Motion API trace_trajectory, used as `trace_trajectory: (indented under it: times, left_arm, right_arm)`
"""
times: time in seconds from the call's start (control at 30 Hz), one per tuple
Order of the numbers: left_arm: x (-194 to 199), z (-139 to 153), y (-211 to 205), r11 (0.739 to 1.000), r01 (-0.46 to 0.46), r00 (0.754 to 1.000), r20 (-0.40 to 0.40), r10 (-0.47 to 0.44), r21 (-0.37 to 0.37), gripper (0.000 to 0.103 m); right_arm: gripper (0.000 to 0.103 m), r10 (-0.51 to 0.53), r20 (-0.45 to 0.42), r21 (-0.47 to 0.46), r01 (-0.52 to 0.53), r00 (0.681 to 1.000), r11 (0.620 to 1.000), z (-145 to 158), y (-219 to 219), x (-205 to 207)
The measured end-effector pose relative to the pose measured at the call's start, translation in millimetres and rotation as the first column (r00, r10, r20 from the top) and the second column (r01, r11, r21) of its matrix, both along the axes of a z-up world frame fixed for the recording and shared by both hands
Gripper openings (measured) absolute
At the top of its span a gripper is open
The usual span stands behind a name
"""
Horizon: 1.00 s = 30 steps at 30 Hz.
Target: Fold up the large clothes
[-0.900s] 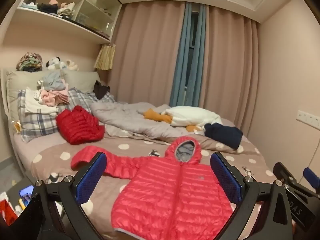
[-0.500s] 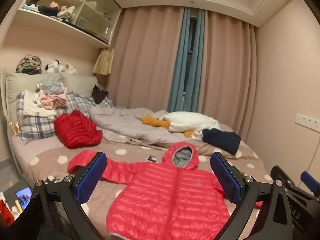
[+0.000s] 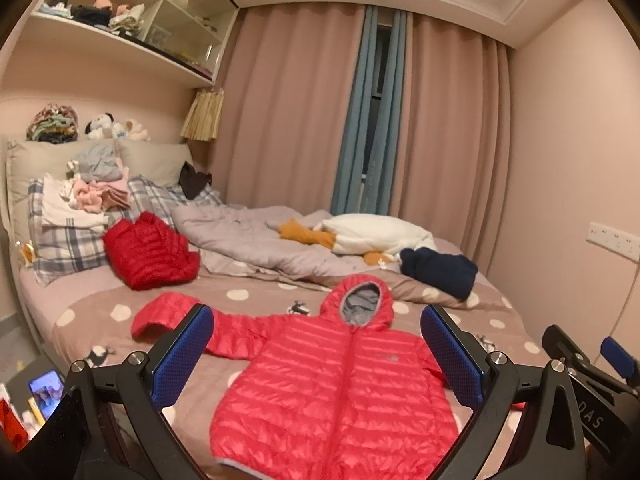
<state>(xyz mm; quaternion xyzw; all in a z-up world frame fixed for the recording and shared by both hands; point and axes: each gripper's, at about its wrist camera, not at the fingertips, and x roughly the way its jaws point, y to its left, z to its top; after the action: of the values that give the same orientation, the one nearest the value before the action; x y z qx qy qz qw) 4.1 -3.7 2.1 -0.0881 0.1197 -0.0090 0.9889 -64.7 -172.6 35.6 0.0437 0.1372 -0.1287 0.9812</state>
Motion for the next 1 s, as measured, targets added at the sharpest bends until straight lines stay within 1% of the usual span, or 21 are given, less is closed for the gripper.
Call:
trace_trajectory:
  times: [0.13, 0.33, 0.47, 0.67, 0.87, 1.0]
  left_arm:
    - [-2.6, 1.0, 1.7, 1.000, -0.004, 1.000, -0.005, 0.004, 0.000, 0.102]
    - [-9.4, 4.9, -2.3, 1.000, -0.004, 1.000, 0.031, 0.003, 0.031, 0.102]
    - [-8.9, 4.0, -0.1, 1.000, -0.001, 1.000, 0.021, 0.000, 0.018, 0.102]
    - [-7.1, -1.0, 1.0, 1.000, -0.020, 1.000, 0.006, 0.020, 0.015, 0.102]
    - [-8.9, -0.3, 4.8, 1.000, 0.000, 1.000, 0.007, 0.000, -0.014, 0.102]
    - [-8.8, 1.1, 3.6, 1.000, -0.005, 1.000, 0.010, 0.005, -0.005, 0.102]
  right_arm:
    - [0.103, 0.001, -0.009, 0.011, -0.001, 1.000, 1.000, -2.2, -0.7, -0.3]
    - [0.103, 0.012, -0.011, 0.053, -0.012, 1.000, 0.999, -5.7, -1.4, -2.8]
    - [0.103, 0.026, -0.022, 0.066, -0.024, 0.999, 0.998, -8.8, -3.1, -2.8]
    - [0.103, 0.007, -0.025, 0.059, -0.006, 1.000, 0.998, -8.6, -2.8, -4.1]
    - [0.103, 0.008, -0.021, 0.053, -0.007, 1.000, 0.999, -6.9, -2.5, -3.9]
    - [0.103, 0.019, -0.022, 0.055, -0.018, 1.000, 0.998, -7.9, -2.2, -2.4]
